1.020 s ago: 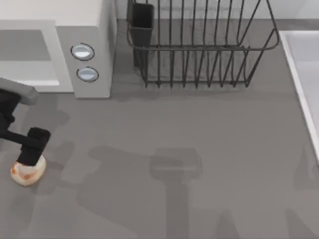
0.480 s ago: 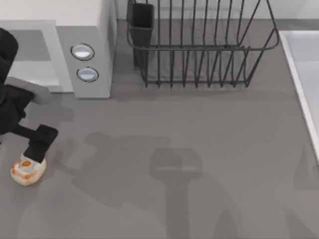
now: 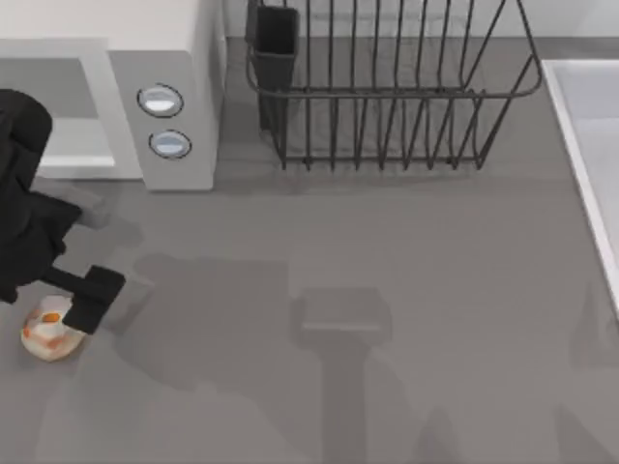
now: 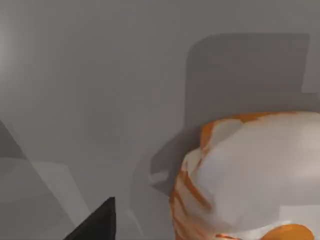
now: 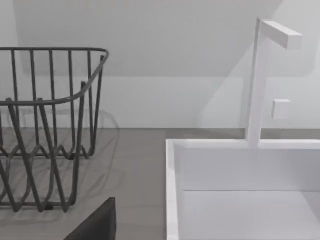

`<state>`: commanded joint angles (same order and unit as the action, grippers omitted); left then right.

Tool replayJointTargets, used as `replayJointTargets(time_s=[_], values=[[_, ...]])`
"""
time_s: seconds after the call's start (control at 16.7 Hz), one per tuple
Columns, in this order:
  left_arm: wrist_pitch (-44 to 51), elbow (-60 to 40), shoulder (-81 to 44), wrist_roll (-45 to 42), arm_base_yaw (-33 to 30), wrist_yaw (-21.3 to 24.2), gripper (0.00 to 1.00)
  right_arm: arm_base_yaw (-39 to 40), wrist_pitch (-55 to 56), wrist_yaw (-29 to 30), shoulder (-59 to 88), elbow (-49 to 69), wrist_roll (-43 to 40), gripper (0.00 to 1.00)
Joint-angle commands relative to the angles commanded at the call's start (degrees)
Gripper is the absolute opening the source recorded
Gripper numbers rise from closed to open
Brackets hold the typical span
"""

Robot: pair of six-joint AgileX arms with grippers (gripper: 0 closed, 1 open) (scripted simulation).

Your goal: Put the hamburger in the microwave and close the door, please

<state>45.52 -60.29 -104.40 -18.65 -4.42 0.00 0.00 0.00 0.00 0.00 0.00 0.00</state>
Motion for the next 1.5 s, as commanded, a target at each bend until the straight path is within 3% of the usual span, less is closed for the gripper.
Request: replayJointTargets(time_s=[0.24, 0.48, 1.26, 1.5], values=[[-7.7, 3.8, -4.3, -0.1, 0.0, 0.0, 1.0, 0.0, 0.0, 0.0, 0.0, 0.0, 0.0, 1.0], [-8.2, 4.0, -4.6, -0.1, 0.0, 0.0, 1.0, 0.0, 0.0, 0.0, 0.0, 0.0, 0.0, 1.0], [-8.2, 4.0, -4.6, -0.1, 0.0, 0.0, 0.02, 0.0, 0.0, 0.0, 0.0, 0.0, 0.0, 1.0], [-8.2, 4.0, -4.6, -0.1, 0.0, 0.0, 0.0, 0.0, 0.0, 0.0, 0.0, 0.0, 0.0, 1.0]])
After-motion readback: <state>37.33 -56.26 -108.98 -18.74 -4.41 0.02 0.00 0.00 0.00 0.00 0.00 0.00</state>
